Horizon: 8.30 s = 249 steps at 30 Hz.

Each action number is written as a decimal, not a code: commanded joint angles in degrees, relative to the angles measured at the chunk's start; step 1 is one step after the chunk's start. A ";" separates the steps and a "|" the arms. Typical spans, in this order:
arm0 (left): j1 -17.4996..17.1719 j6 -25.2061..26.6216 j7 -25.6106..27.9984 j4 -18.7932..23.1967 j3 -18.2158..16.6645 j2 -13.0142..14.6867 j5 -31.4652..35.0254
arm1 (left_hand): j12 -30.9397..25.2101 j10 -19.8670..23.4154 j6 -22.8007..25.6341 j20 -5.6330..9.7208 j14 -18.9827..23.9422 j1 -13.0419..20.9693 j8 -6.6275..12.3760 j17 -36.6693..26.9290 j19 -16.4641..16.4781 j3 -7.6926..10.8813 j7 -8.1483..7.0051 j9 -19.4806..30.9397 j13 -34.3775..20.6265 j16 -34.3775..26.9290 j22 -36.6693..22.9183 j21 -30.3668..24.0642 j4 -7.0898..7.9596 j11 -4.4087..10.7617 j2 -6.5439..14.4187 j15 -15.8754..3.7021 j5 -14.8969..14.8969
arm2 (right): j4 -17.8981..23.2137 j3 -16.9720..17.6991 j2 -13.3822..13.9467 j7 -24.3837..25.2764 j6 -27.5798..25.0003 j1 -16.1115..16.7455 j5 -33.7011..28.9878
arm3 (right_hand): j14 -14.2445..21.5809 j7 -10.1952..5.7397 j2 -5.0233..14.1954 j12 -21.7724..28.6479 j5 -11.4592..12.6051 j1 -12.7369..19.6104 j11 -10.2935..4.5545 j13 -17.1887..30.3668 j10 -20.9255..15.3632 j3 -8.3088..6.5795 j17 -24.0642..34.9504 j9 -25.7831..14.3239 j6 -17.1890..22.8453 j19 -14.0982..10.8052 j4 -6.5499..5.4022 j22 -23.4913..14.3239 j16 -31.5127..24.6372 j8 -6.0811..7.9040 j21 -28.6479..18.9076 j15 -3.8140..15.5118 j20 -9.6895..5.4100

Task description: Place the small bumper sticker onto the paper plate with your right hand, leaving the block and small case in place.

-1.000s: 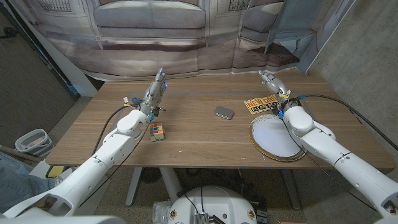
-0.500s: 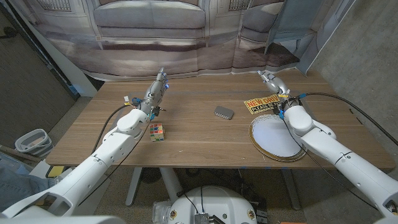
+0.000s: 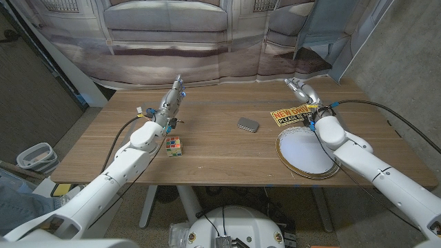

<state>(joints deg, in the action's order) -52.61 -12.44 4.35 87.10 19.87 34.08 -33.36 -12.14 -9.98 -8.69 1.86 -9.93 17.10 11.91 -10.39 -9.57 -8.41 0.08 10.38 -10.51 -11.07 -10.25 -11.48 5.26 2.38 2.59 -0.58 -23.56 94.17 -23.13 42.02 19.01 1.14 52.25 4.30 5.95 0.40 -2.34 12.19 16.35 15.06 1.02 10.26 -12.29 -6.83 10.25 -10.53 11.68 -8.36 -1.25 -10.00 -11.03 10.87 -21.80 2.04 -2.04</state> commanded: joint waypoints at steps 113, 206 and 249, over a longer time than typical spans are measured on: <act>-4.86 0.65 2.26 7.06 -1.58 2.93 0.00 | 0.72 -3.13 -1.41 0.75 -4.68 2.18 -0.79 -0.22 -8.77 -1.50 -0.57 0.25 -0.14 0.29 -0.32 0.10 -0.43 0.10 1.01 -0.19 -0.01 | 2.55 -8.65 4.12 0.77 -21.24 -3.81 -26.21 | 0.88 -3.61 -0.10 0.06 2.36 4.59 -1.73 0.27 -1.09 -0.28 0.17 -0.29 -0.74 -2.12 3.11 -0.09 0.26 0.46 3.67 1.17 -3.46; -9.29 1.45 6.74 13.50 -3.43 4.41 0.80 | 0.83 -3.19 0.30 0.78 -4.85 2.90 -0.51 -0.23 -9.13 -2.89 0.51 0.29 -0.15 0.51 -0.33 0.03 -0.34 -0.27 1.59 0.22 0.13 | 1.95 -13.37 4.78 -8.96 -29.62 -7.71 -27.15 | -2.51 -7.81 -2.73 -0.68 4.89 7.38 -2.15 0.53 3.60 1.64 0.27 -0.40 -4.60 -4.94 6.00 -0.14 0.50 -0.19 8.34 -4.45 13.95; -8.86 2.91 7.04 14.45 -3.58 5.08 0.98 | 0.70 -3.77 0.16 0.72 -6.02 3.10 -0.61 -0.25 -10.64 -3.67 0.93 0.32 -0.21 0.35 -0.36 0.19 -0.15 -2.22 2.02 1.56 0.23 | -2.78 -16.85 3.06 -10.17 -33.11 -11.40 -26.38 | -7.61 -7.52 -3.44 -0.60 7.25 8.48 -3.67 0.51 5.90 2.74 0.40 -0.40 -5.45 5.17 6.73 -0.29 0.80 0.30 11.72 -3.90 14.27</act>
<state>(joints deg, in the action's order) -61.73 -9.93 11.55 101.47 16.47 38.79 -32.27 -11.20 -9.80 -8.38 1.86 -9.91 19.73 11.47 -10.51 -9.57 -11.70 0.83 10.51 -10.51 -10.38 -10.54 -11.19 5.11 0.67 4.31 0.35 -23.56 92.59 -39.11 45.52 8.89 -31.51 41.77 -22.27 -1.57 -7.37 -5.64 11.31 23.33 23.33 -2.35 10.52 -6.41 -4.33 10.54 -10.78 6.33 -3.30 5.44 -9.99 -10.09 10.87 -9.75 -1.74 12.17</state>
